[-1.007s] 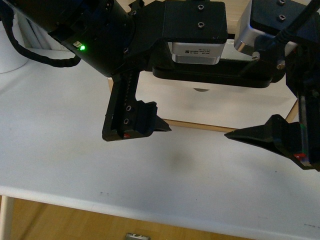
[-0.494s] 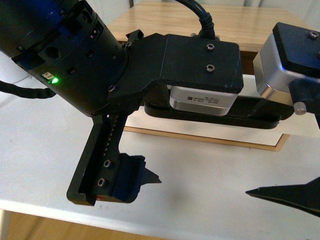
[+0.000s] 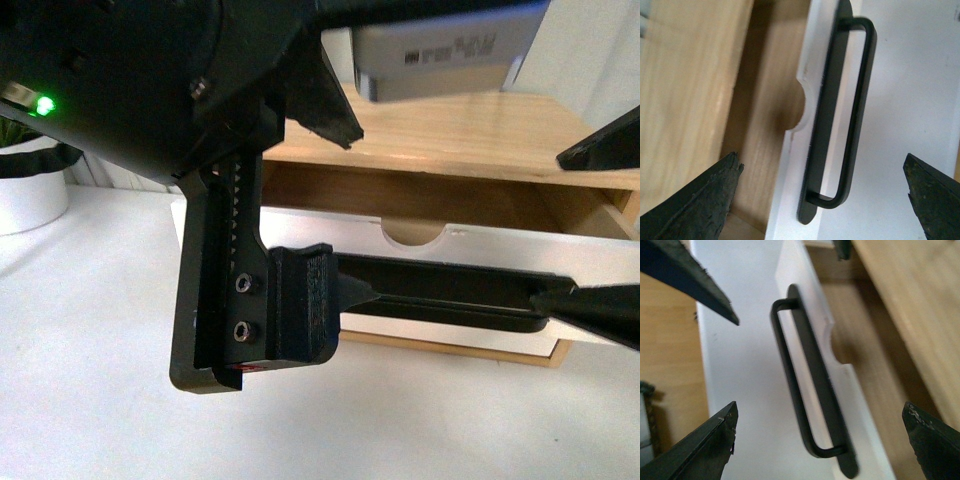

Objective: Pull drawer

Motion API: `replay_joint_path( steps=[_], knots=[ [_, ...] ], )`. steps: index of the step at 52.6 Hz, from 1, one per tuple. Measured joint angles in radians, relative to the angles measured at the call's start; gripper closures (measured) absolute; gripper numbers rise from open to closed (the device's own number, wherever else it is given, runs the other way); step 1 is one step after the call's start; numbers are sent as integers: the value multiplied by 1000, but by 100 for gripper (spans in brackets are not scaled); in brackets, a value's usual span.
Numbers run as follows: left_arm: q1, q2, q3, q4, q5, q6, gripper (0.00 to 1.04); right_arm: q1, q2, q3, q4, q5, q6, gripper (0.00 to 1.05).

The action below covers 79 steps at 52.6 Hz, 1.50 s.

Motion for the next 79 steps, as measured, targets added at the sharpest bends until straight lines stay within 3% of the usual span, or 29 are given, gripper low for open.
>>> replay_joint_path(
  steps=[11,19,25,37,40,52,60,64,79],
  knots=[
    [-8,-208,-163,253,-93,-165,6,-63,-236,-150,231,78,207,9],
    [-6,-380,-322,435,-226,-287,6,-138,-385,-248,330,152,355,9],
    [12,-600,-528,557,-393,-424,6,-231,-573,-354,315,169,486,9],
    [82,-965,-792,487,-637,-757,6,-377,-872,-457,174,195,669,9],
    [101,-1014,-822,478,-665,-809,6,-385,-906,-463,151,240,684,9],
    [113,-1043,-840,474,-671,-888,6,-384,-920,-468,144,263,705,10],
    [180,-1094,-853,365,-614,-1023,31,-221,-1035,-530,117,608,798,35],
    [233,-1134,-869,352,-565,-1053,45,-182,-1056,-555,126,628,814,49],
    [365,-1226,-920,311,-438,-1075,95,-176,-1103,-628,144,639,827,97]
  ],
)
